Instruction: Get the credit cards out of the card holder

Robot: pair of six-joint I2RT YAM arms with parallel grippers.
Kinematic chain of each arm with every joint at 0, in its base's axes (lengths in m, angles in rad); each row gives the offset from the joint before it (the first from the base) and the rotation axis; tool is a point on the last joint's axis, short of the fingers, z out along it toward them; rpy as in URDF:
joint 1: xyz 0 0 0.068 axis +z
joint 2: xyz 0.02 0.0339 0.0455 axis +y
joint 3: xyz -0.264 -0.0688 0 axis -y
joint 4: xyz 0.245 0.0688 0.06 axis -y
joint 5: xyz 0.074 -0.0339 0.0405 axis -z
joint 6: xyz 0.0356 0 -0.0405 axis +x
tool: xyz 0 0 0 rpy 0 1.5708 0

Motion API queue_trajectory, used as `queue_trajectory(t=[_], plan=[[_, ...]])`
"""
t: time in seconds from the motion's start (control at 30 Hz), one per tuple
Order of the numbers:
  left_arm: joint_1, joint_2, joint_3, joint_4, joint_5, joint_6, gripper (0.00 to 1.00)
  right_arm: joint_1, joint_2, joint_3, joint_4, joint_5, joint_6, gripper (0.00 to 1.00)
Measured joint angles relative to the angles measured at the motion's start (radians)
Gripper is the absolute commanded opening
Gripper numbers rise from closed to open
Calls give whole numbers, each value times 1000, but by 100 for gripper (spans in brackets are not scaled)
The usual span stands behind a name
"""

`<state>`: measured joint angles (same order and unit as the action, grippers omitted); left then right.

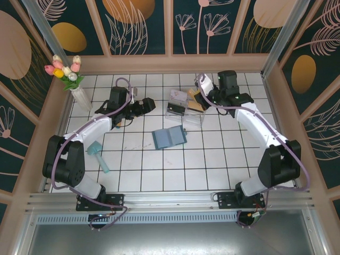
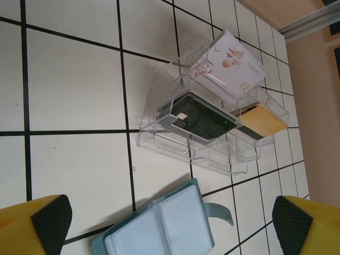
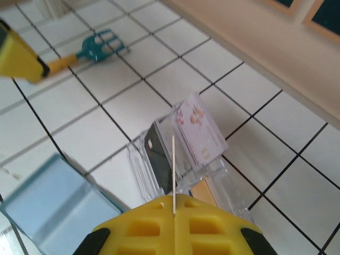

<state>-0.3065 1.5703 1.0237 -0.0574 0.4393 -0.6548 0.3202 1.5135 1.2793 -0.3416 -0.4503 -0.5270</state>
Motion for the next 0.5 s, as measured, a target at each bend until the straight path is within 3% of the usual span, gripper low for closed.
queue_trajectory(t=[0.5], plan=[[0, 16, 0, -14, -3, 0, 98, 0, 191, 112, -143, 70, -380, 0]])
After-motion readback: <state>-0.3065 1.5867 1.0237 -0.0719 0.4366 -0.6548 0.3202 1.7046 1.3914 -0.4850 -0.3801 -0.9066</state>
